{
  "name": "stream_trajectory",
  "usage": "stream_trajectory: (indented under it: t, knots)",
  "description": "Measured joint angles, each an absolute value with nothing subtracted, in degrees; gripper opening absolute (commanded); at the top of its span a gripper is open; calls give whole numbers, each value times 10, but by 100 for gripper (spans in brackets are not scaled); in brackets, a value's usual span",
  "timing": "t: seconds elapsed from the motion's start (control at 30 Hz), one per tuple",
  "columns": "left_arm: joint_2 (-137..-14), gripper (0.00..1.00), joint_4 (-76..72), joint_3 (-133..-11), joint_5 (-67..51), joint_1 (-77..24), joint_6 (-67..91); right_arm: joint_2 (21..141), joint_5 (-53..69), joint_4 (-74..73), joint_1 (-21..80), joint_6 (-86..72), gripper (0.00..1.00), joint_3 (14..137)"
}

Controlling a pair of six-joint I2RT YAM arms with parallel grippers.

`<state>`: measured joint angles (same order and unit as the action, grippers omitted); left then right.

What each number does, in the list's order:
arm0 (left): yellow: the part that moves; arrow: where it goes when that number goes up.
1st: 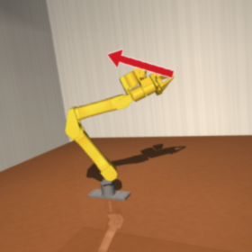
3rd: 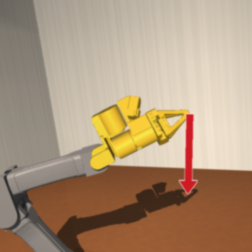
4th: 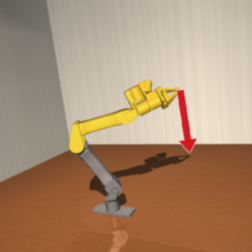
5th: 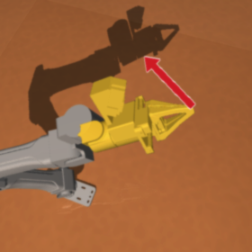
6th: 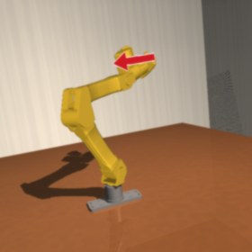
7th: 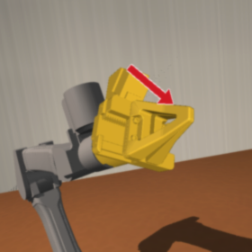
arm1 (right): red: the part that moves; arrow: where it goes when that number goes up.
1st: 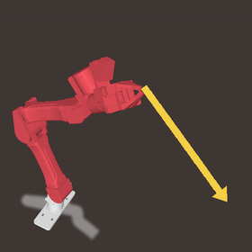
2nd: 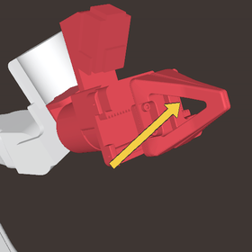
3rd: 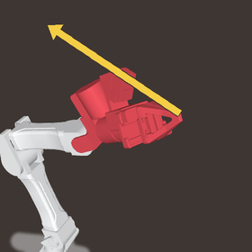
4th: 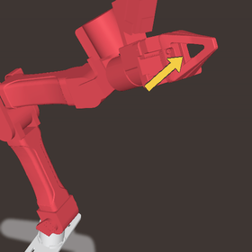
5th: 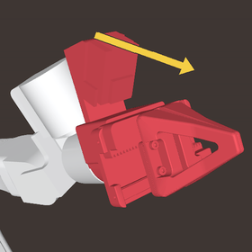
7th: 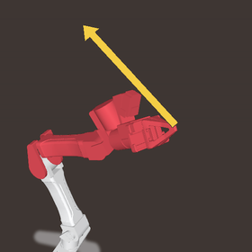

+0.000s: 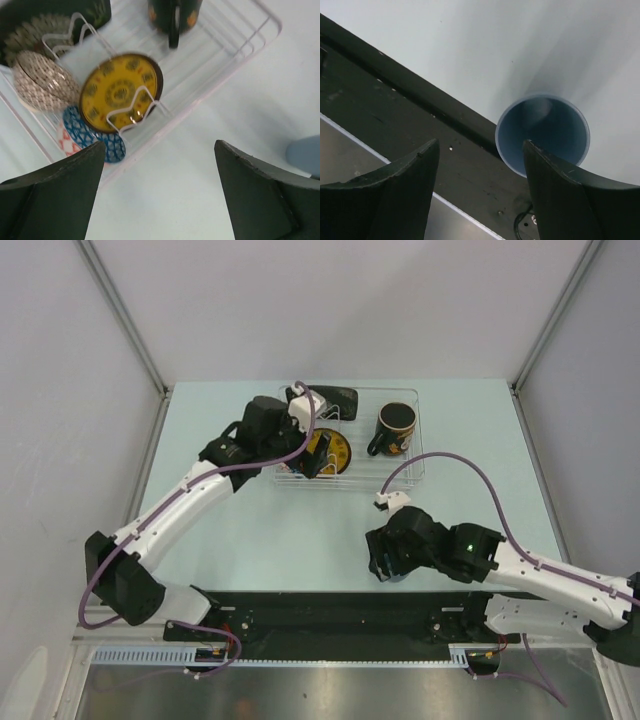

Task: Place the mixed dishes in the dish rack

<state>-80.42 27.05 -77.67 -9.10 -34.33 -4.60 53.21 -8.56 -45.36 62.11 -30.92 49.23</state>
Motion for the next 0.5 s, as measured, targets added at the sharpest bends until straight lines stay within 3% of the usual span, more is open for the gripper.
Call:
stream_trajectory:
  t: [0.37,0.5]
  knots:
    - [-799,95,294,-726,-97,-343,-40,594,-141,-494,647,-335,68,493]
    - [-793,96,297,-726,-98,-343,-41,633,-142,-487,647,-332,63,494]
